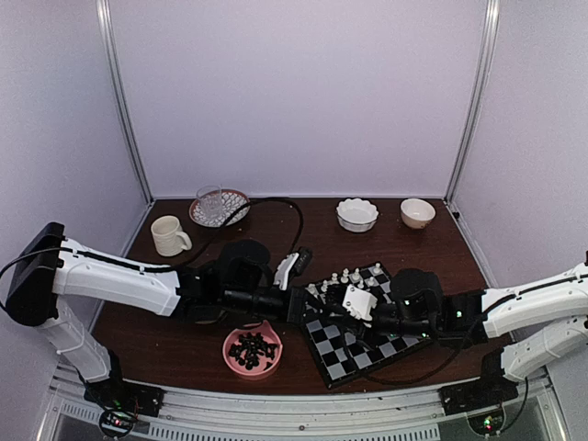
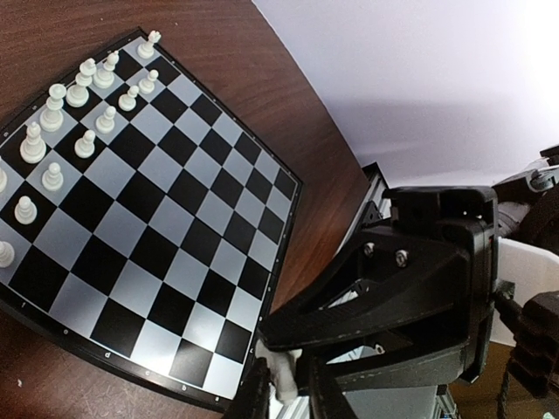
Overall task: Set up the chess pieces on the board
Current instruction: Pass from the right arm to the left
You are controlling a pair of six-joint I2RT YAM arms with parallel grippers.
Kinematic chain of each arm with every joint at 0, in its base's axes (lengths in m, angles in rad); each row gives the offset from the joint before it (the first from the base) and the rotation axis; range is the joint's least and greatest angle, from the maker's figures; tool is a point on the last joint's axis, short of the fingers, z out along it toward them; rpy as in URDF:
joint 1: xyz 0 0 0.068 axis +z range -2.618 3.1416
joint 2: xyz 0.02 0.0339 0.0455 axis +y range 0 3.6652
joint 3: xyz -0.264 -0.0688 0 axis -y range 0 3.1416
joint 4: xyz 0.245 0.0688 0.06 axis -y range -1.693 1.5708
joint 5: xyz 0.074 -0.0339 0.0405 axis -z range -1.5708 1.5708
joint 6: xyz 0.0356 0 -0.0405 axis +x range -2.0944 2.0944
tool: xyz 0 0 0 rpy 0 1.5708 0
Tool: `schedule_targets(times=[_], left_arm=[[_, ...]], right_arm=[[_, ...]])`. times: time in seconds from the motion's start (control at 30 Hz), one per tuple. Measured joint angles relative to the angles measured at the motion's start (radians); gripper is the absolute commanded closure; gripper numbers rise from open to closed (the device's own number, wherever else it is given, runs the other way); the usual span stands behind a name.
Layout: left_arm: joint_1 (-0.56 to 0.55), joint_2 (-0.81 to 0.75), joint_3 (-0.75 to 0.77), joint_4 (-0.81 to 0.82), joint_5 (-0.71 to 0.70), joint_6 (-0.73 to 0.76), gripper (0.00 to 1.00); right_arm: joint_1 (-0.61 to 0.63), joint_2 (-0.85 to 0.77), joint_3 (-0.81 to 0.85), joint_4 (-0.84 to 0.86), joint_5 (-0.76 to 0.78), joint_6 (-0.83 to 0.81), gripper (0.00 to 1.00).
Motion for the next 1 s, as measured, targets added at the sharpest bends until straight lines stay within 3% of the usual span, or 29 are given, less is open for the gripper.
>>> schedule_targets(times=[0.23, 0.43, 0.53, 0.63, 0.8, 1.0], left_arm=[[0.000, 0.001, 0.000, -0.007, -0.003, -0.001, 0.99], [0.000, 0.007, 0.017, -0.041, -0.007, 0.013, 1.00], [0.000, 0.007, 0.042, -0.087, -0.023, 0.040, 1.00], [0.000, 0.006, 0.065, -0.153, -0.048, 0.076, 1.00], [-0.005, 0.005, 0.109, -0.296, -0.096, 0.133, 1.00], [-0.037, 0.016, 0.180, -0.461, -0.191, 0.206, 1.00]], right_arm=[[0.005, 0.000, 0.000, 0.005, 0.003, 0.000, 0.79], [0.008, 0.003, 0.000, 0.011, 0.006, -0.001, 0.62], [0.008, 0.003, 0.000, 0.015, 0.007, -0.003, 0.46], [0.008, 0.002, -0.005, 0.026, 0.008, -0.001, 0.38], [0.008, -0.058, -0.051, 0.049, 0.025, 0.008, 0.31], [-0.018, -0.162, -0.112, 0.103, 0.069, 0.035, 0.31]])
